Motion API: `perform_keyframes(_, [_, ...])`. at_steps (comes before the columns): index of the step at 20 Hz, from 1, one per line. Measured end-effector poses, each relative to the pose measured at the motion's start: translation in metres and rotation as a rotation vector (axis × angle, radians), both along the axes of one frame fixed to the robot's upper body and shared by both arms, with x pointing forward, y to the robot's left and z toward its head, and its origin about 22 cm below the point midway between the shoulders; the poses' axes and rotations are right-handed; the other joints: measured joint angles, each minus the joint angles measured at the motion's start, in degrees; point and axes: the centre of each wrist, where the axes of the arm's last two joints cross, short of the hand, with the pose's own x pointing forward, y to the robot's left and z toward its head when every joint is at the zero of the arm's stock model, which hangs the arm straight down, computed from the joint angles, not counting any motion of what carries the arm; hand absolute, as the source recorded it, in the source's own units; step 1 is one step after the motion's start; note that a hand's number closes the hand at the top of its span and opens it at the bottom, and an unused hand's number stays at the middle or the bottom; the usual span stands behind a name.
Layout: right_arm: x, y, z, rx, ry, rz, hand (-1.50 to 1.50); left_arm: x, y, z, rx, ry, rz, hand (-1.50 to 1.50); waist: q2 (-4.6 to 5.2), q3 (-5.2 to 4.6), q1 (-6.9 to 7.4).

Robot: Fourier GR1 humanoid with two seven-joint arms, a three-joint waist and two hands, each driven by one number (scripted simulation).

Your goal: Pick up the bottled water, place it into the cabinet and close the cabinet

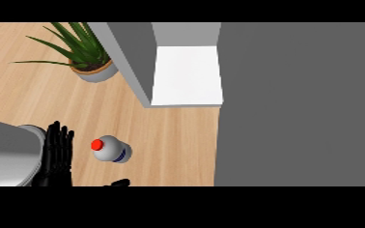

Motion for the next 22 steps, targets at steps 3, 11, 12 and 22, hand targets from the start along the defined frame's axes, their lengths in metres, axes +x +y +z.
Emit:
perform_keyframes(3, [-0.004, -0.001, 0.000, -0.006, 0.000, 0.004, -1.50, 0.005, 0.006, -0.023, -0.006, 0.012, 0.007, -1.50, 0.02, 0.00, 0.03])
perform_keyframes(11, [-0.015, -0.002, -0.001, -0.019, 0.006, 0.013, -1.50, 0.013, 0.016, -0.080, -0.023, 0.018, 0.062, -1.50, 0.06, -0.01, -0.01])
perform_keyframes(12, [-0.016, -0.001, -0.001, -0.014, 0.005, 0.015, -1.50, 0.013, 0.019, -0.087, -0.022, 0.022, 0.071, -1.50, 0.05, -0.02, -0.04])
perform_keyframes(22, [-0.024, -0.004, -0.002, -0.024, 0.019, 0.020, -1.50, 0.016, 0.028, -0.144, -0.132, 0.024, -0.040, -1.50, 0.15, -0.04, -0.11])
